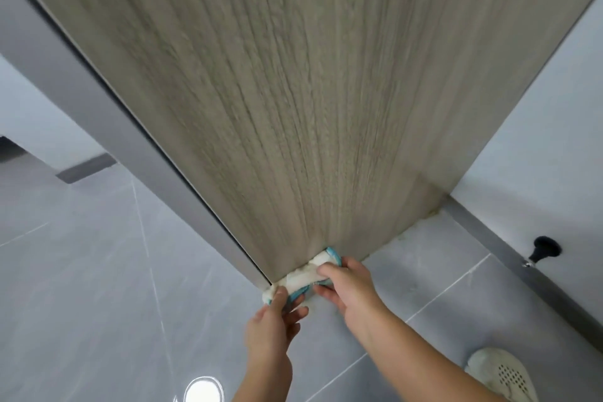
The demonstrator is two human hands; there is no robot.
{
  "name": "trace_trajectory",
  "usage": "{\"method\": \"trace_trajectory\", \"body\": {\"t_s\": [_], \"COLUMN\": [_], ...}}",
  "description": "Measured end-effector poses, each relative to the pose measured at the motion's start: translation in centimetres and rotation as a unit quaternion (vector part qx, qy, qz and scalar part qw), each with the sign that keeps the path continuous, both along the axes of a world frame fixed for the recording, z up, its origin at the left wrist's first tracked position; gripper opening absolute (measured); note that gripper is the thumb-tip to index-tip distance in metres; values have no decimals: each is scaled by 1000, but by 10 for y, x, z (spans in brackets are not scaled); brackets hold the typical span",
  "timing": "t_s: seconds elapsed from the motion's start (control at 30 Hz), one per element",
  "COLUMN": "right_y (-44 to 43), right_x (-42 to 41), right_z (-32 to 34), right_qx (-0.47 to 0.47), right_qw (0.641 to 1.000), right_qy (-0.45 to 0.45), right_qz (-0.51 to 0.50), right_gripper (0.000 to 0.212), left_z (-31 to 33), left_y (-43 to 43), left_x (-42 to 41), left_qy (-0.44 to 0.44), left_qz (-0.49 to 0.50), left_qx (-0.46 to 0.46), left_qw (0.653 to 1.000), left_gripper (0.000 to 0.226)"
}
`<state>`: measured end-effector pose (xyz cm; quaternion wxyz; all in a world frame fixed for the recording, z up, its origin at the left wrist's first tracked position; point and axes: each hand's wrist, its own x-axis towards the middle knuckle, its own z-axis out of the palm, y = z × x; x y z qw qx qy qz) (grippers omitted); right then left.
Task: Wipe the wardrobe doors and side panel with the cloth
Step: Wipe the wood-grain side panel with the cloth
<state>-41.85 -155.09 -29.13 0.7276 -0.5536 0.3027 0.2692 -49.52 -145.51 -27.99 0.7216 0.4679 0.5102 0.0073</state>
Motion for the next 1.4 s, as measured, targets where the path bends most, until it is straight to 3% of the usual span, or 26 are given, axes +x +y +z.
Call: {"method": "trace_trajectory", "body": {"t_s": [0.47,0.63,0.83,1.0,1.4], "right_y": [-9,-20,-23,-19,-36], "right_x": [-8,1,17,22,37], "right_z": [174,249,307,301,203], "right_qx": [82,67,-3,-77,-103], "right_qw": [972,929,875,850,886], "right_qy": [-220,-362,-476,-512,-440], "right_qz": [-16,-34,-86,-98,-105], "right_gripper": [15,7,20,12,14], "left_z": [165,233,285,275,196], "left_y": [-9,-24,-39,-50,-71], "left_x": [-9,3,22,32,47], "left_qy": [-218,-315,-394,-384,-317], "left_qz": [-24,-28,-19,1,-16], "left_qx": [125,187,214,218,205], "left_qw": [968,930,894,897,926], "left_gripper": [21,17,17,16,16]}}
